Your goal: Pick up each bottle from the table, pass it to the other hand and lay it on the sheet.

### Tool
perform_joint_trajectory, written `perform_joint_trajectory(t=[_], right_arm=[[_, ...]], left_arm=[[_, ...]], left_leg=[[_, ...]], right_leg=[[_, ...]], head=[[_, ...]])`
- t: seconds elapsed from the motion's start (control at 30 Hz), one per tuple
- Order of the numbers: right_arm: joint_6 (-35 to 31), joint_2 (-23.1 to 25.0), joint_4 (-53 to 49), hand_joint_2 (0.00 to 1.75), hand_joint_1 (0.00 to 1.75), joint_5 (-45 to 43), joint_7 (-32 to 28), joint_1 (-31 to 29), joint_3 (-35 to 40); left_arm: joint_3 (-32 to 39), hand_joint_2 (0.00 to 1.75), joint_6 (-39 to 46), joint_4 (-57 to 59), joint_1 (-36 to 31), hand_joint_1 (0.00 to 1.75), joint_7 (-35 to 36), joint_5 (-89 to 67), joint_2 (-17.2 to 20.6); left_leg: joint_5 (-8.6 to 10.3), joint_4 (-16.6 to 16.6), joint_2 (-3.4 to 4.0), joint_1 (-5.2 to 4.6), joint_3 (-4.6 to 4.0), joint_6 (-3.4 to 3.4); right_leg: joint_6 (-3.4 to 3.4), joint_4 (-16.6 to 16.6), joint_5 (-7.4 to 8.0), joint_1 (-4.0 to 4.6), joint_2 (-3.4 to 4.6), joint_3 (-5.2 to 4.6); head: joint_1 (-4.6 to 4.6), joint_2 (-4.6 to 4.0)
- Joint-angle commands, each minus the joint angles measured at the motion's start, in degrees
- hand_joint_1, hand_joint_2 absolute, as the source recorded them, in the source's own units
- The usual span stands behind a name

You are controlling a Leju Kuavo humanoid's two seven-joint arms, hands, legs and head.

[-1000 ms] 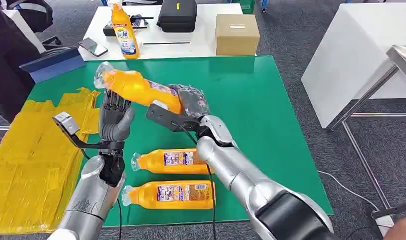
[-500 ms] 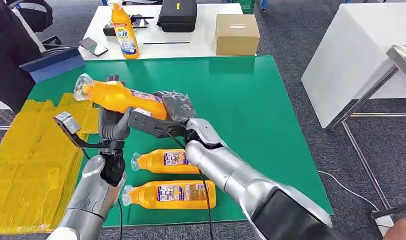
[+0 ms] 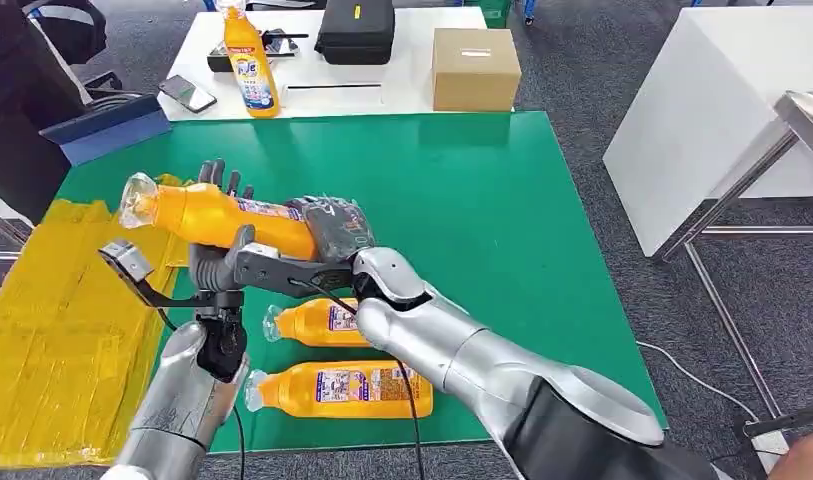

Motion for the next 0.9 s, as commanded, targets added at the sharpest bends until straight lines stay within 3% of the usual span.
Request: perform_joint_trajectory(t=[0.03,0.9], right_arm=[[0.4,-0.1,-0.2,1.75,1.75,0.2,0.1,-0.9,7.8],[0.8,-0.1,1.6,1.75,1.75,0.0,-0.3,-0.8,7.1]], left_arm=[[-0.9,1.75,0.0,-1.6,-1.6,1.75,1.7,-0.1,-0.6],[-0.8,1.75,-0.5,-3.4,-1.3,1.75,3.3,0.2,-1.7]], left_leg=[[0.01,0.0,-0.04,0.01,0.00,-0.06],[0.01,0.1,-0.16,0.03,0.01,-0.09]], right_leg=[[-0.05,0.0,-0.01,0.02,-0.08,0.02],[-0.06,0.0,-0.03,0.02,-0.22,-0.15]], head=[[0.00,0.00],[0.00,0.00]])
